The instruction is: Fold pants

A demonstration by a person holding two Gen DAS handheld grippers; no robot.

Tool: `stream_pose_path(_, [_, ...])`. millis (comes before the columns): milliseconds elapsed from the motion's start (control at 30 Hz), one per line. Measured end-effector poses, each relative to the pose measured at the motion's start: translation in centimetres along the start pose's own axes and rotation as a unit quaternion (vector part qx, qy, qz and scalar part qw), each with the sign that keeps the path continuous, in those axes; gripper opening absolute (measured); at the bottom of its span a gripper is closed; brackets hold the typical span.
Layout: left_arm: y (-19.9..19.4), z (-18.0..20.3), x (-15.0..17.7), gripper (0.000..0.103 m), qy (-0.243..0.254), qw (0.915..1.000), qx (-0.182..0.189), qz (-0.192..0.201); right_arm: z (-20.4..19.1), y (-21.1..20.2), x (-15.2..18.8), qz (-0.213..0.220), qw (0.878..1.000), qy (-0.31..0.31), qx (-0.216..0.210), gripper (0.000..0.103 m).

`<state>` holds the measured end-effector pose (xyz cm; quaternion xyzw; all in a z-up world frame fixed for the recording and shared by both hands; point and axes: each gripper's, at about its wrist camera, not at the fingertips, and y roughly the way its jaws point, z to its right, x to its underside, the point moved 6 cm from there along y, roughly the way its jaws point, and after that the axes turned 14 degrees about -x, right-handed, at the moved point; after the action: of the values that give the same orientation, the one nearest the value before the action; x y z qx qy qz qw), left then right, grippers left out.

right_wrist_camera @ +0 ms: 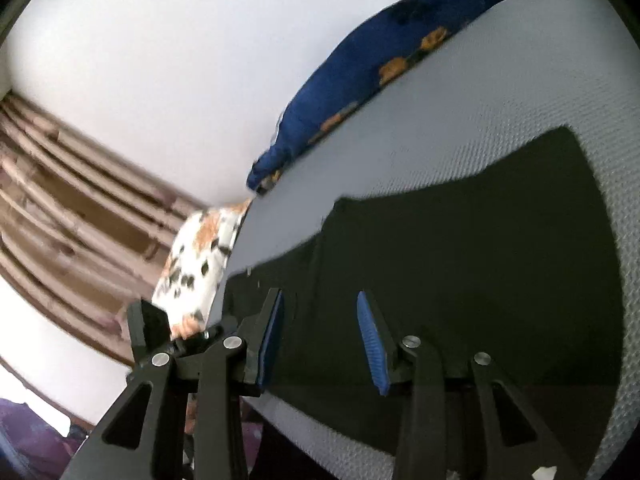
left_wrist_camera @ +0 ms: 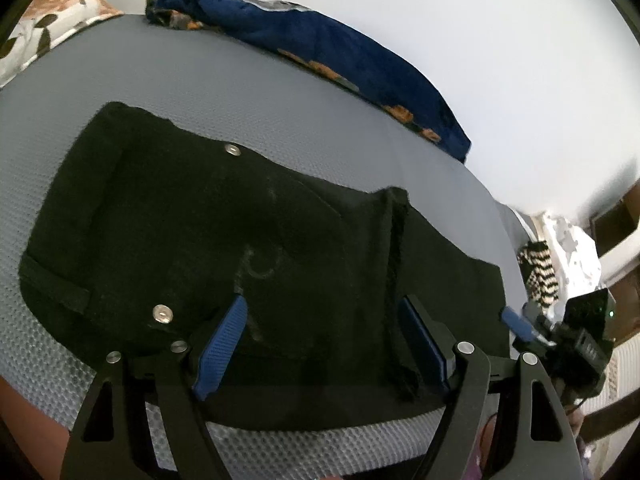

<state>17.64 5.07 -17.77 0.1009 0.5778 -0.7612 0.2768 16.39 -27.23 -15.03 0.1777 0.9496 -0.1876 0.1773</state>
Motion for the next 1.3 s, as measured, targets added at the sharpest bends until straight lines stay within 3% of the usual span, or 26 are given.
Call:
stream_pose_path(100, [-0.6,1.9,0.5,0.078,0.034,0.9979,0.053,-0.011,-1.4,1.0,2.7,-0.049,0.999,-0.007,-0.020,0.037])
stream_pose_path(233, [-1.8,5.7,1.9,0.078,0.114,0.9818,0.146,-0.040,-2.2,-0.4,5.6,-0.062,0.998,-0.006,-0.011,0.037])
stream_pose_path(300, [-1.5,7.6,3.0,0.078,0.150,0.9727,0.161,-0.074,-1.9,-1.5,6.6,-0.055,0.998,0.004,0.001,0.037])
stream_pose_path(367, [-0.2,8.4,3.8,0.078,0.170,0.9712,0.135,-0.100,-1.4,-2.6,7.1,-0.042,0.999,0.028,-0.004,0.038])
stream_pose_path(567, [3.5,7.6,5.3,0.078,0.103,0.9662,0.127,-0.199,-0.8,-4.2,6.2,-0.001,0.998,0.055,-0.025,0.042])
stream_pose_path(633, [4.1,7.5,5.4,0.078,0.090,0.9659,0.124,-0.209,-0.9,-4.2,6.0,-0.001,0.998,0.052,-0.031,0.042])
stream_pose_path(800, [4.7,7.8,4.9,0.077,0.056,0.9613,0.164,-0.214,-0.5,-4.5,6.3,-0.010,0.998,0.049,-0.027,0.043])
stream_pose_path(867, [5.1,8.2,5.1,0.058,0.063,0.9609,0.165,-0.214,0.0,-4.8,6.1,-0.004,0.998,0.056,-0.024,0.043])
stream_pose_path(900, [5.4,8.4,5.4,0.033,0.072,0.9597,0.162,-0.218,0.3,-5.1,6.1,0.000,0.998,0.061,-0.023,0.043])
stream_pose_path(933, [5.6,8.5,5.8,0.019,0.078,0.9589,0.157,-0.223,0.8,-5.5,6.0,0.006,0.997,0.069,-0.021,0.044])
stream_pose_path(1133, [4.2,7.8,6.6,0.010,0.066,0.9651,0.156,-0.199,2.0,-6.8,5.6,0.032,0.994,0.099,-0.023,0.049])
stream_pose_path(1300, [3.8,7.4,7.0,0.010,0.060,0.9702,0.143,-0.186,1.7,-6.8,5.5,0.031,0.995,0.093,-0.022,0.049])
